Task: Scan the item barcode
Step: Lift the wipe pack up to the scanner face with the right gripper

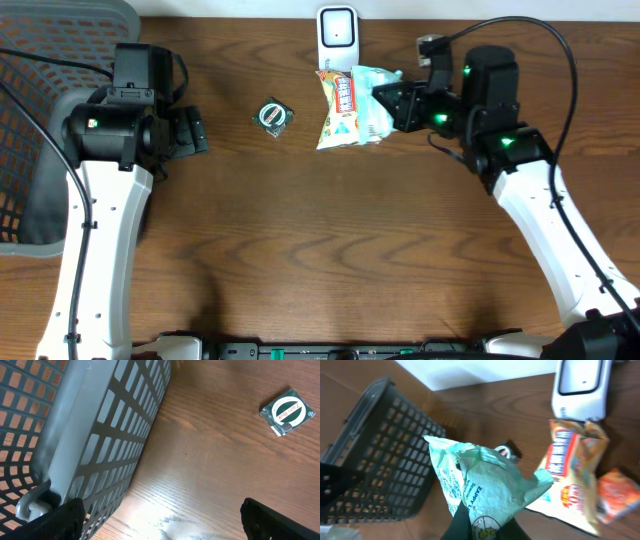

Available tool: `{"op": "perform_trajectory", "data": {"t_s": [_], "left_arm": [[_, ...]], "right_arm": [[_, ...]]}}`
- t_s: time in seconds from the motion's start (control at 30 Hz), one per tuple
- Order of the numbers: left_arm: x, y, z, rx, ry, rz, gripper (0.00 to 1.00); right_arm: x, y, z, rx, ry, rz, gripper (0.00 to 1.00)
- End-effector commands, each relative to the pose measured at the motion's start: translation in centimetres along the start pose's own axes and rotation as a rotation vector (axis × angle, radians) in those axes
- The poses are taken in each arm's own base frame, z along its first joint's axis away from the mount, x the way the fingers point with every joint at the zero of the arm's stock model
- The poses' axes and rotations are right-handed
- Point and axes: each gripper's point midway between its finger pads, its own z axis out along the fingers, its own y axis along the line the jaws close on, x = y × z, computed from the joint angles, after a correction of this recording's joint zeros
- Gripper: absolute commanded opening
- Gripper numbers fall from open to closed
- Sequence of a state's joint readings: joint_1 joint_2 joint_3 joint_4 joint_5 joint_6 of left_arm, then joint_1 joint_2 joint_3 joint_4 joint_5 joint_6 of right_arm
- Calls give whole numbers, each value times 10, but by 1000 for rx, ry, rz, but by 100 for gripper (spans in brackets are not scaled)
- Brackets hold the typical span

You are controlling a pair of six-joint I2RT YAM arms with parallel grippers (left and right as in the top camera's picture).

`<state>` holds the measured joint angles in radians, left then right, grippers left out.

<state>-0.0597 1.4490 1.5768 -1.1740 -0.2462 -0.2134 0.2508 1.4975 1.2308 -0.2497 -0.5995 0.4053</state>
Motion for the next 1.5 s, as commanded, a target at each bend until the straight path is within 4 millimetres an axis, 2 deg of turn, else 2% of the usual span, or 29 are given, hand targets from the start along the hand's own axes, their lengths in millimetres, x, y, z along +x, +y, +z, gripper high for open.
{"op": "perform_trajectory", "data": {"t_s": [0.0,0.1,0.37,1.47], "left_arm": [[-3,5,-4,-15,-15,-15,98],[-3,5,-4,-15,-15,-14,98],[-3,5,-4,-15,-15,-14,98],[-3,5,-4,-15,-15,-15,98]], "right_arm": [[-5,20,1,-51,-16,94,1],[-5,28,2,-88,-11,142,1],[10,58,-3,-240,116,359,1],[11,41,2,-153,84,334,1]]}}
